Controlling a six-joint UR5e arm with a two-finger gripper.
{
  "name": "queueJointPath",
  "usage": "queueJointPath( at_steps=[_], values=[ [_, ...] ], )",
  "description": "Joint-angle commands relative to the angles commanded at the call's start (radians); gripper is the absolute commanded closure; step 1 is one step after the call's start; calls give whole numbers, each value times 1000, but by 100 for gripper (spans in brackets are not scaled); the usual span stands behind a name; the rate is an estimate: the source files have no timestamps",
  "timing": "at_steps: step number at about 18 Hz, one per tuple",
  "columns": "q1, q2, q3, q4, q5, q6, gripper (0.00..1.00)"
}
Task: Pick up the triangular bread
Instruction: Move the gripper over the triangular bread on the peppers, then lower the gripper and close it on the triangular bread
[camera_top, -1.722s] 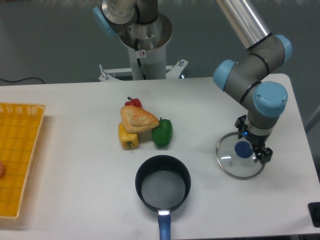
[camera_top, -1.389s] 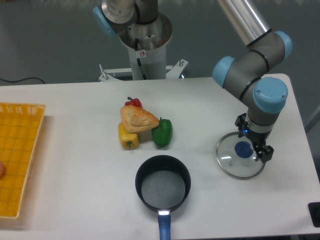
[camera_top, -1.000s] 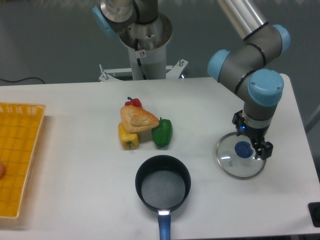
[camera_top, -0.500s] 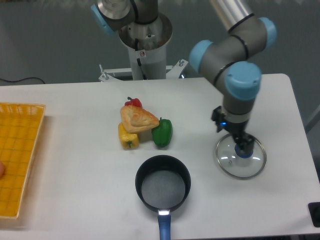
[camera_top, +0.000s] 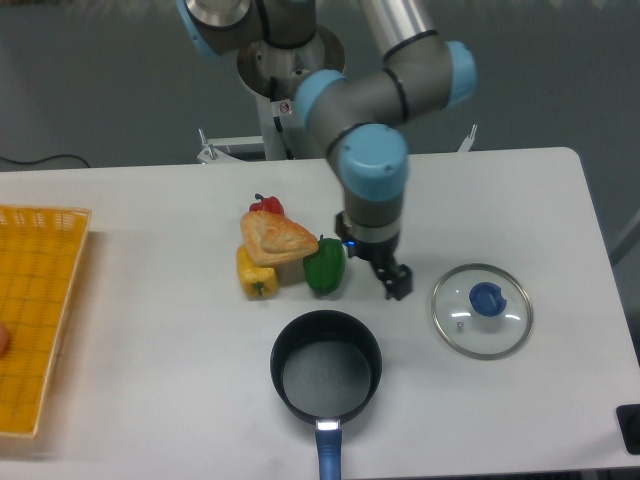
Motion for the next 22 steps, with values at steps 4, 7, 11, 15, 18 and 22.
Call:
queueJointPath(
  at_steps=[4, 7, 11, 15, 18, 22],
  values=[
    [-87, 6, -17, -23, 29, -19, 0],
    [-111, 8, -32, -28, 46, -20, 0],
    [-147, 31, -81, -23, 51, -14, 0],
    [-163, 37, -92, -26, 80, 3, 0],
    [-167, 35, -110, -32, 89, 7, 0],
    [-169, 34, -129, -29, 115, 53, 0]
  ],
)
